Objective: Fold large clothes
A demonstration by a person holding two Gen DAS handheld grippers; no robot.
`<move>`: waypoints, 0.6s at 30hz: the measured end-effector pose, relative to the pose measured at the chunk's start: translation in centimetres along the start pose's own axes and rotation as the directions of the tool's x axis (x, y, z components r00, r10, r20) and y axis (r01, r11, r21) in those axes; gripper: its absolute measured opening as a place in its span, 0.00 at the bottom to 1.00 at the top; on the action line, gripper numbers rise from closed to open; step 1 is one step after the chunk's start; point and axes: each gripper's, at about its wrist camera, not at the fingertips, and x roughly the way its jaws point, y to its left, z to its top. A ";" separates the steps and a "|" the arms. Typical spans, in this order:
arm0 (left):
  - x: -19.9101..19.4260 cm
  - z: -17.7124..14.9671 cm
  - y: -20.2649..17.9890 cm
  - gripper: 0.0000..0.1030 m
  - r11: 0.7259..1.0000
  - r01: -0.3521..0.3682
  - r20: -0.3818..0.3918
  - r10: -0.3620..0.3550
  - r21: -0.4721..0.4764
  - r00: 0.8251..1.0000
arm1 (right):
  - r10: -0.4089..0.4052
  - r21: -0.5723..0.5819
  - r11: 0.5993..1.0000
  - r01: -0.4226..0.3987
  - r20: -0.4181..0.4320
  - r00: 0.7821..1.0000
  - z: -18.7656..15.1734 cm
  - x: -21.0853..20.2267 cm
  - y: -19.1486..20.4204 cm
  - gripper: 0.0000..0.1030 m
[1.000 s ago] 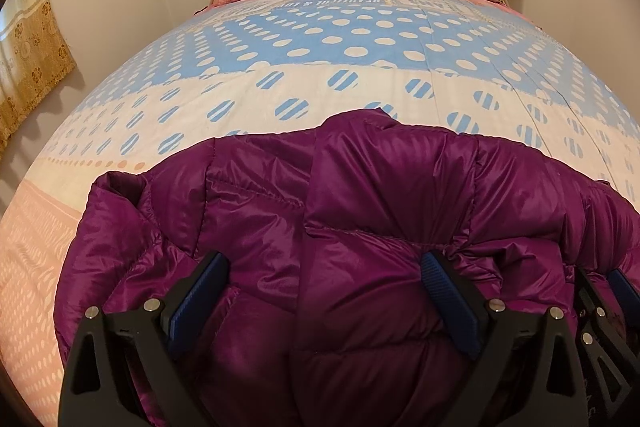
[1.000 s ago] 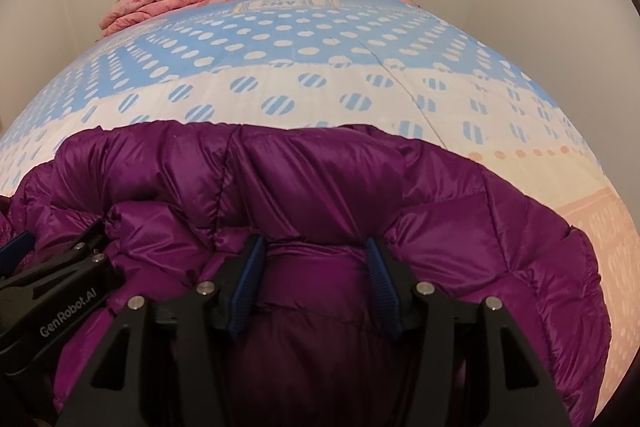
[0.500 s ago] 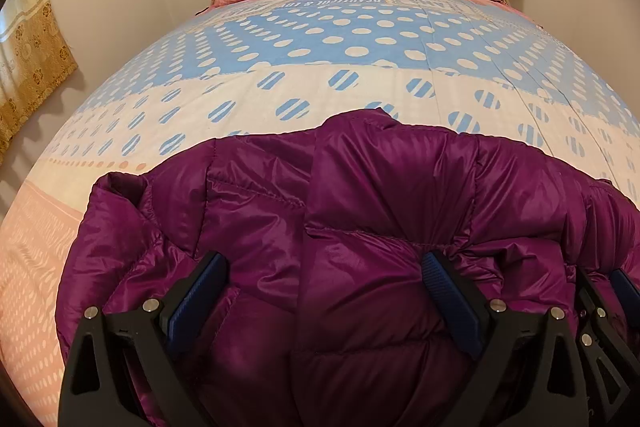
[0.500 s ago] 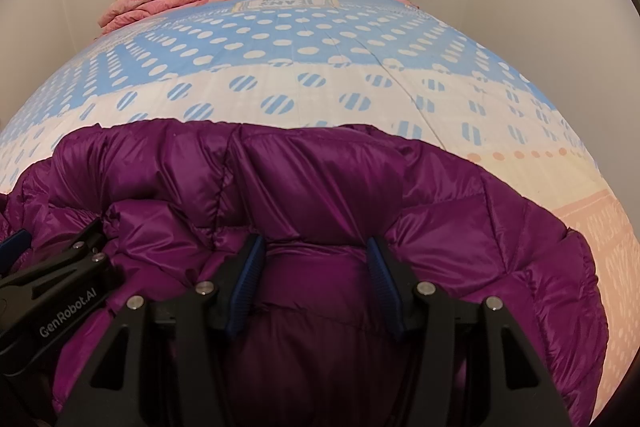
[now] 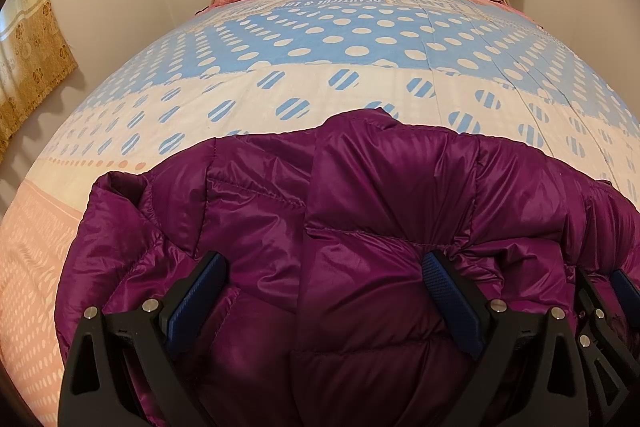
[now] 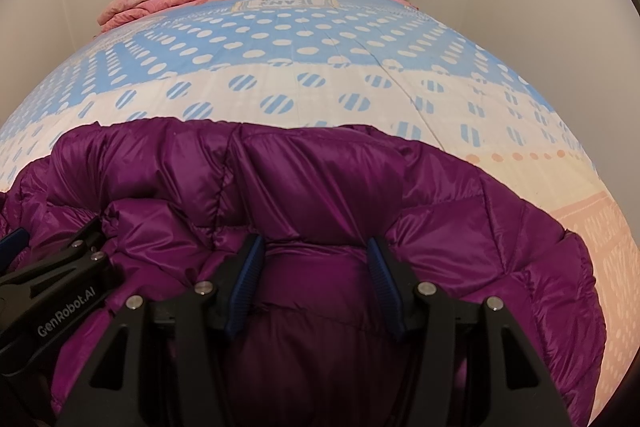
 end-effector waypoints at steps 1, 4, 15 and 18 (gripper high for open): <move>0.0 0.0 0.0 0.96 1.000 0.004 -0.003 -0.004 -0.003 1.000 | 0.000 0.000 1.000 0.000 0.000 1.000 0.0 0.0 0.1 0.56; 0.3 0.2 0.2 0.96 1.000 0.018 -0.018 -0.018 -0.012 1.000 | -0.003 -0.003 1.000 0.003 -0.001 1.000 0.0 0.0 0.1 0.56; -13.6 -0.7 6.3 0.96 0.988 0.099 0.185 -0.119 0.115 0.975 | 0.126 0.006 0.992 -0.126 0.022 0.992 -1.1 -7.3 -5.3 0.82; -15.9 -3.8 9.0 0.96 0.986 0.086 0.196 -0.114 0.146 0.974 | 0.154 0.009 0.988 -0.155 0.036 0.987 -4.2 -10.7 -7.7 0.87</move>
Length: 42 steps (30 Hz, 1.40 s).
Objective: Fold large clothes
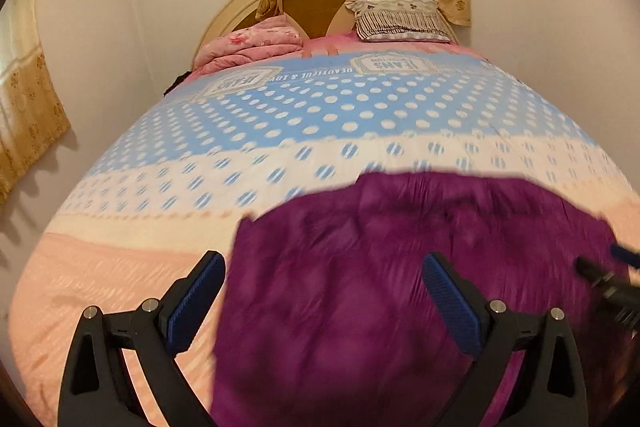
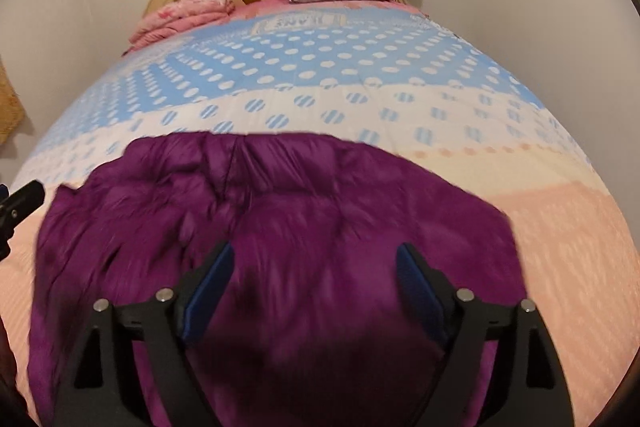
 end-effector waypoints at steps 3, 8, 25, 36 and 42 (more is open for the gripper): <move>-2.6 -4.8 2.0 0.96 0.998 -0.045 0.001 0.045 0.055 0.999 | -0.006 -0.013 1.000 0.006 -0.002 1.000 -3.8 -2.9 -1.3 0.88; -5.3 -12.2 4.1 0.96 0.984 -0.148 -0.032 0.152 0.103 0.988 | -0.066 -0.033 0.997 0.065 -0.018 0.998 -8.7 -5.7 -1.1 0.88; -14.0 -24.6 7.6 0.96 0.996 -0.091 -0.131 0.093 0.018 0.987 | -0.088 -0.037 0.996 0.085 -0.092 0.992 -22.1 -13.6 -1.8 0.88; -14.3 -27.1 6.7 0.96 1.000 0.000 -0.211 0.000 0.002 0.978 | -0.059 -0.027 0.998 0.056 -0.168 0.984 -25.9 -15.0 -0.9 0.88; -14.1 -27.6 7.0 0.96 0.998 0.054 -0.237 -0.060 -0.029 0.970 | -0.036 -0.038 0.999 0.029 -0.201 0.979 -27.1 -15.1 -0.3 0.88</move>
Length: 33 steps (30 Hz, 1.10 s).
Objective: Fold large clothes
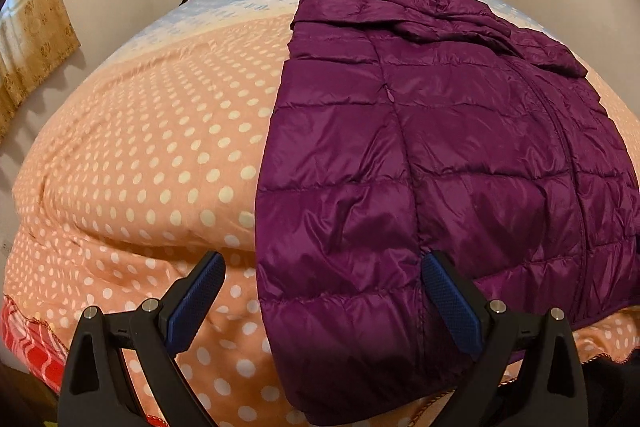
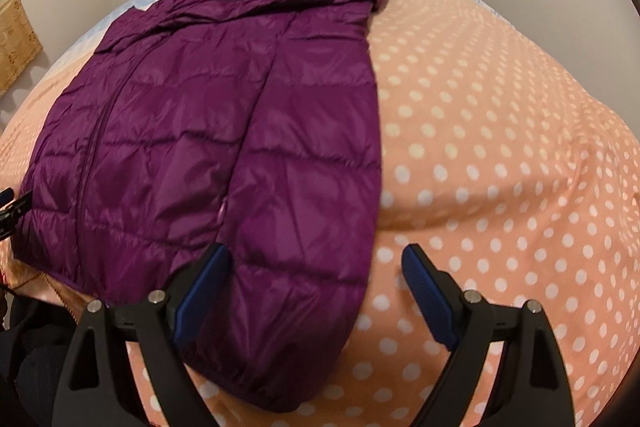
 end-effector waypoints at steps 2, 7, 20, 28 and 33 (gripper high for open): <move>-0.1 -0.1 0.0 0.91 1.000 0.009 0.000 -0.009 0.000 1.000 | 0.017 0.009 1.000 -0.016 -0.009 1.000 -0.1 0.1 -0.1 0.83; -0.3 -0.5 -0.5 0.23 0.999 0.022 -0.014 -0.022 0.048 1.000 | 0.085 0.033 0.996 -0.083 -0.057 0.995 -0.5 0.6 -0.3 0.24; -8.2 1.0 1.5 0.03 0.994 0.072 0.191 -0.086 0.079 0.978 | 0.143 -0.044 0.989 -0.138 0.167 0.976 0.4 -6.5 -0.1 0.07; -16.2 2.6 2.5 0.03 0.986 0.154 0.329 -0.168 0.068 0.929 | 0.178 -0.027 0.983 -0.182 0.394 0.902 1.0 -15.4 -2.1 0.06; -19.6 4.5 3.8 0.03 0.989 0.146 0.420 -0.143 0.027 0.896 | 0.186 -0.027 0.980 -0.199 0.498 0.847 1.5 -20.3 -2.5 0.06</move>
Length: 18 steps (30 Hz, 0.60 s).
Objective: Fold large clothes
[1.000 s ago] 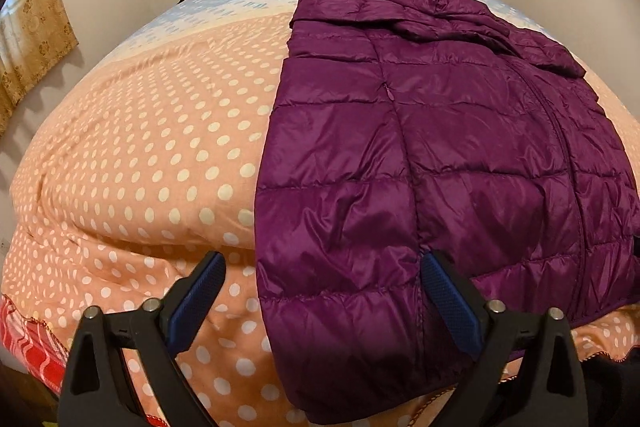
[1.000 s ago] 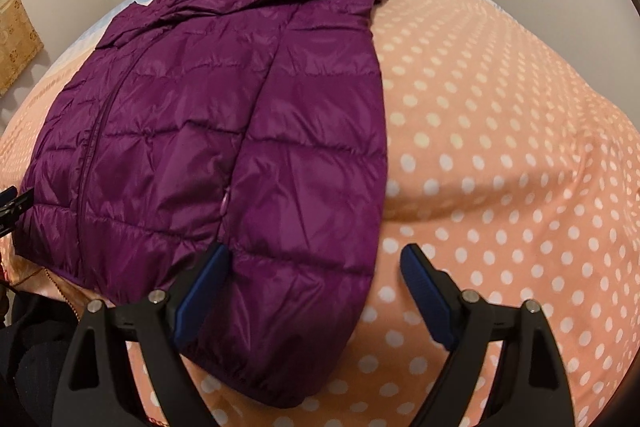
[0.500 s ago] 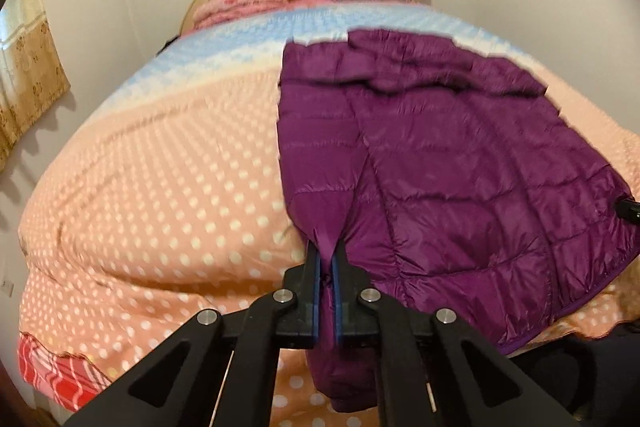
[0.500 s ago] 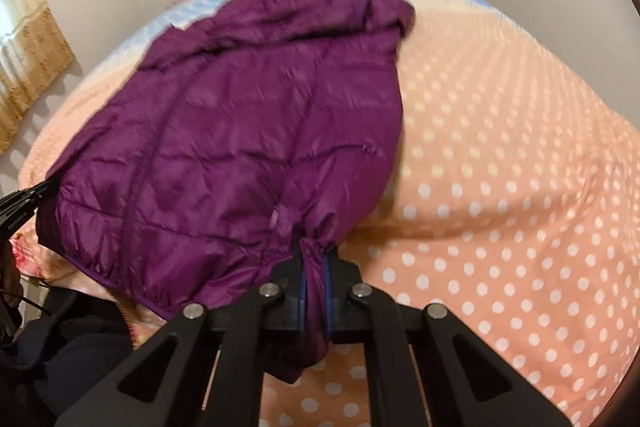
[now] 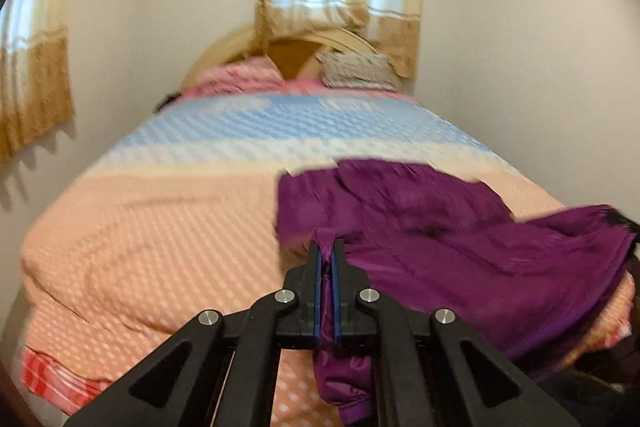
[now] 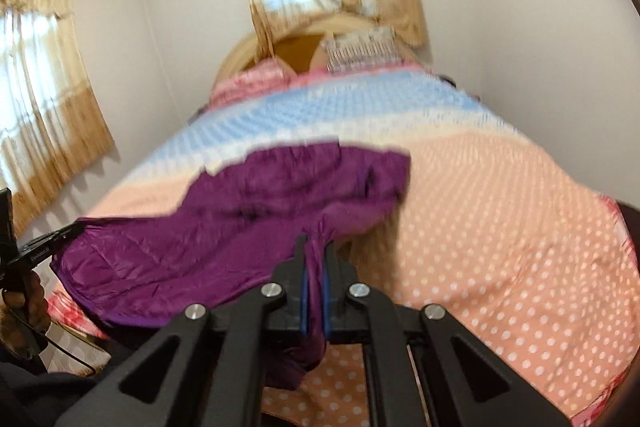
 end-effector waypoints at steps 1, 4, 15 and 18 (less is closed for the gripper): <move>0.5 0.5 -0.2 0.03 1.000 -0.011 0.018 0.010 0.013 1.000 | -0.005 -0.005 1.000 0.005 0.011 1.000 0.7 0.6 0.1 0.06; 6.3 2.8 -1.3 0.03 0.993 -0.088 0.081 0.082 0.074 0.993 | -0.068 -0.067 0.995 0.073 0.081 0.994 3.2 4.5 0.5 0.06; 24.7 8.6 0.1 0.11 0.981 -0.183 0.041 0.181 0.070 0.983 | -0.120 0.046 0.992 0.118 0.051 0.991 11.6 23.1 -4.1 0.06; 26.6 8.7 1.8 0.72 0.967 -0.253 0.022 0.253 0.002 0.967 | -0.135 0.063 0.989 0.135 -0.002 0.991 10.9 26.1 -5.3 0.07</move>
